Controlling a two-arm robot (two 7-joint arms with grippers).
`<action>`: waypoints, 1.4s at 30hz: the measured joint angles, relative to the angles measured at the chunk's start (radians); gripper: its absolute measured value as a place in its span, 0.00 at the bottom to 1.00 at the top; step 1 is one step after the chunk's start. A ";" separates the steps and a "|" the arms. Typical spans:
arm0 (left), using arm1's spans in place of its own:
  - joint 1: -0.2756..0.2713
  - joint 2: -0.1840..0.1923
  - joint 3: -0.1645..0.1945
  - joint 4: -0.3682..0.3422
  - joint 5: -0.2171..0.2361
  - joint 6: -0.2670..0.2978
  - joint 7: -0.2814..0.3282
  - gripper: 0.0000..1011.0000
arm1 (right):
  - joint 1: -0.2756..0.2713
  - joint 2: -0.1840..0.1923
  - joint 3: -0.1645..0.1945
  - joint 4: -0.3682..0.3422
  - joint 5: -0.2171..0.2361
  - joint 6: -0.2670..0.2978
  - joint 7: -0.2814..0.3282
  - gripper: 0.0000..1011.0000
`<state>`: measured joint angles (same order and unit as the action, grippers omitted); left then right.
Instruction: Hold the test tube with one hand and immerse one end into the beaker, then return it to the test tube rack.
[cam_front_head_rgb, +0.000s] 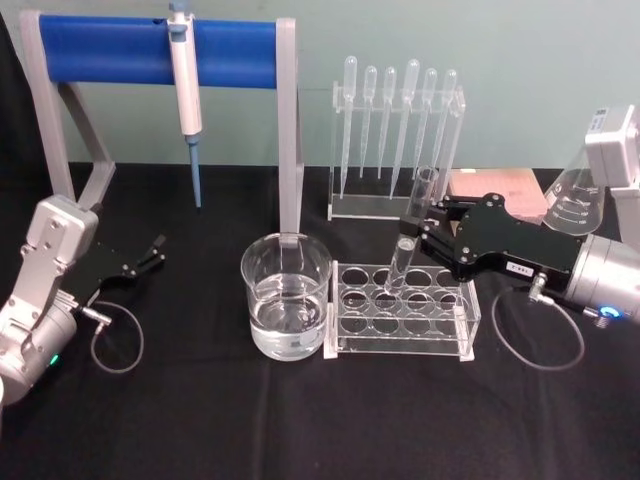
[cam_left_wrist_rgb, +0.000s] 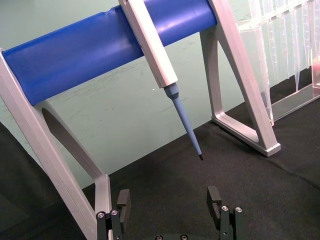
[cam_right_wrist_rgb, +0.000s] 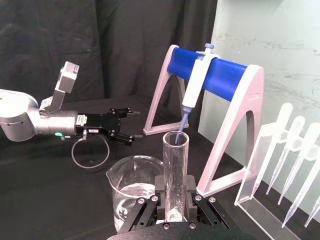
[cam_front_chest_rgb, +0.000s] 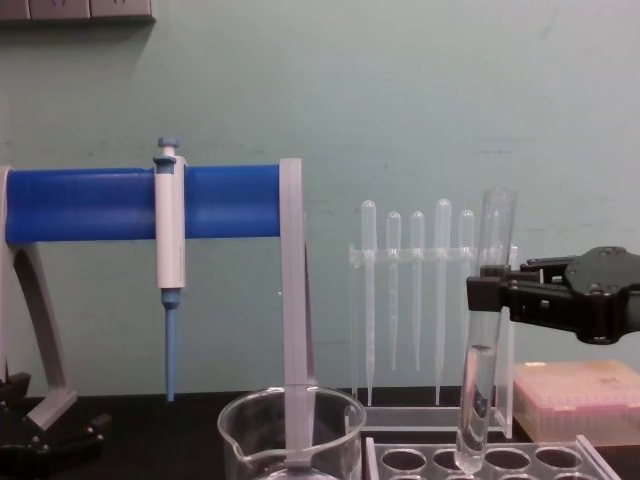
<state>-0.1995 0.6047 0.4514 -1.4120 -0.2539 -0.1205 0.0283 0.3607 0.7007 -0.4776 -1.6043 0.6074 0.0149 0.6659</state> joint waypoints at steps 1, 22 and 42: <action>0.000 0.000 0.000 0.000 0.000 0.000 0.000 0.99 | 0.001 -0.002 0.000 0.003 -0.001 0.000 0.002 0.22; 0.000 0.000 0.000 0.000 0.000 0.000 0.000 0.99 | 0.016 -0.040 -0.020 0.055 -0.023 0.003 0.027 0.22; 0.000 0.000 0.000 0.000 0.000 0.000 0.000 0.99 | 0.015 -0.070 -0.033 0.121 -0.038 -0.012 0.039 0.22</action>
<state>-0.1995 0.6046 0.4514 -1.4120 -0.2539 -0.1205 0.0283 0.3762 0.6309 -0.5107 -1.4832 0.5691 0.0034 0.7047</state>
